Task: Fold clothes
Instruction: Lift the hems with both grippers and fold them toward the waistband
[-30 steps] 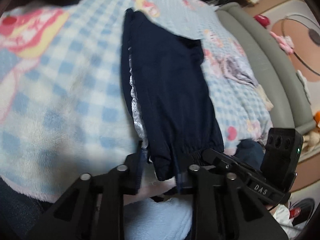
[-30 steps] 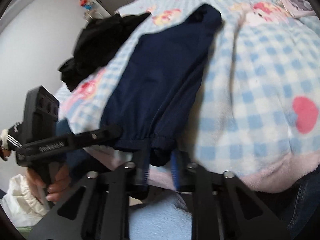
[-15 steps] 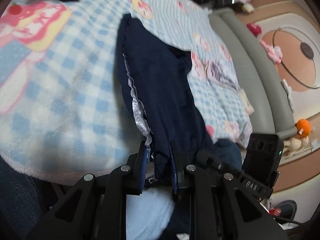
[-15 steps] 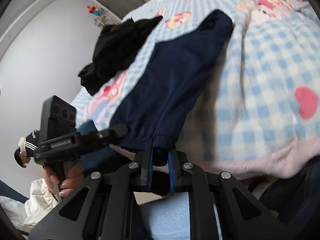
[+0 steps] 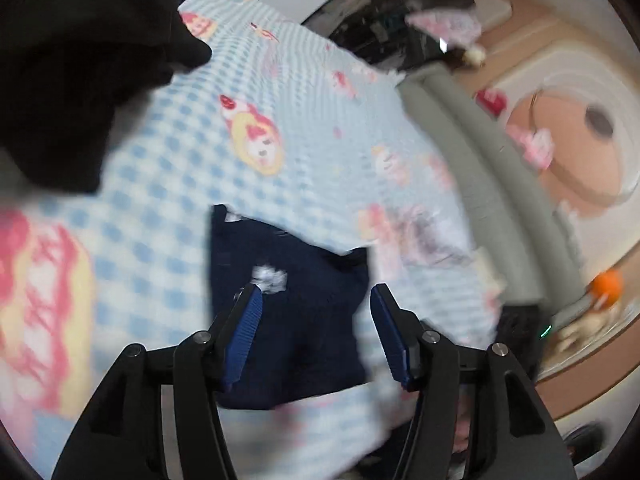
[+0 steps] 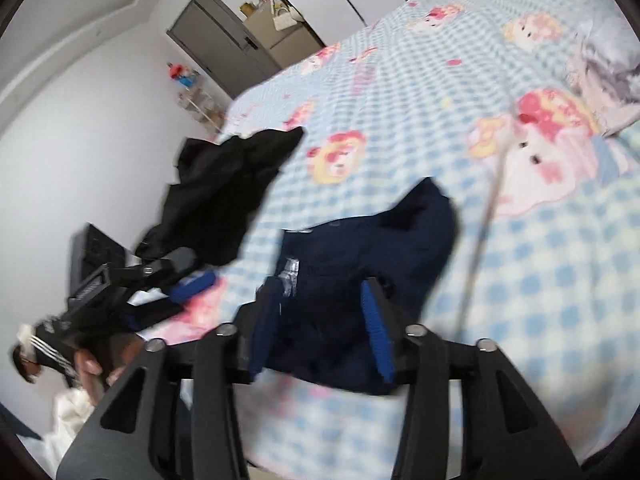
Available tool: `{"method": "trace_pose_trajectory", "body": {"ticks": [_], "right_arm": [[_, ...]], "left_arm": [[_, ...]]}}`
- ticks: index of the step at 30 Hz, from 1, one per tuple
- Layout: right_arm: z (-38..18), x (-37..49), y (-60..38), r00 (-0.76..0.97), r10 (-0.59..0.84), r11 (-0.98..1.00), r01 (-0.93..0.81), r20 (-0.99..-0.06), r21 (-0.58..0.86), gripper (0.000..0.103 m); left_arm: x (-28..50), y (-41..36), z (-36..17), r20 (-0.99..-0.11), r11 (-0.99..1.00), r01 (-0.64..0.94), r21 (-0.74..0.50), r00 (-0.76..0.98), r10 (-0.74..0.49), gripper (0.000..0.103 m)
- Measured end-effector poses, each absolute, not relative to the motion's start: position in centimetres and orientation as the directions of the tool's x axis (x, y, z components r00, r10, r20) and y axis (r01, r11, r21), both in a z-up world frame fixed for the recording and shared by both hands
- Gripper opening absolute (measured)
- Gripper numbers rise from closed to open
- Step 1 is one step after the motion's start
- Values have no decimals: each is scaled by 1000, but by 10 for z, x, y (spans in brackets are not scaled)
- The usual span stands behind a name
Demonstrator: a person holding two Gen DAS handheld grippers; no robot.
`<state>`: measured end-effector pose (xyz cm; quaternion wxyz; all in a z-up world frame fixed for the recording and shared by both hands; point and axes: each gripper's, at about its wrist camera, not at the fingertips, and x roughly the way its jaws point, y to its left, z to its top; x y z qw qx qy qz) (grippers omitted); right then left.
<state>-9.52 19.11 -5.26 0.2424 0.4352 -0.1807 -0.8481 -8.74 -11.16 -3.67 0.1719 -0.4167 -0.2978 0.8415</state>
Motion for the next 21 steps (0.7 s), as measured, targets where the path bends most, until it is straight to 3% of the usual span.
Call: {"method": "trace_pose_trajectory", "body": {"ticks": [5, 6, 10, 12, 14, 16, 18, 21], "right_arm": [[-74, -114, 175, -436, -546, -838, 300, -716, 456, 49], [-76, -115, 171, -426, -539, -841, 309, -726, 443, 53], [-86, -122, 156, -389, -512, -851, 350, -766, 391, 55], [-93, -123, 152, -374, -499, -855, 358, -782, 375, 65], [-99, -123, 148, -362, -489, -857, 367, -794, 361, 66], [-98, -120, 144, -383, -477, -859, 392, -791, 328, 56], [-92, -117, 141, -401, -478, -854, 419, -781, 308, 28], [-85, -115, 139, -417, -482, -847, 445, -770, 289, 20]], "left_arm": [[-93, -86, -50, -670, -855, -130, -502, -567, 480, 58], [-94, -82, -53, -678, -860, -139, -491, -559, 477, 58], [-93, -76, -64, -696, -864, -148, -481, -534, 479, 58], [-94, -74, -66, -696, -858, -156, -489, -524, 491, 58], [-94, -72, -68, -696, -855, -165, -492, -516, 500, 58], [-95, -70, -70, -698, -856, -173, -486, -512, 500, 56], [-91, -66, -63, -699, -880, -189, -436, -544, 464, 43], [-90, -58, -62, -703, -889, -206, -408, -551, 450, 42]]}}
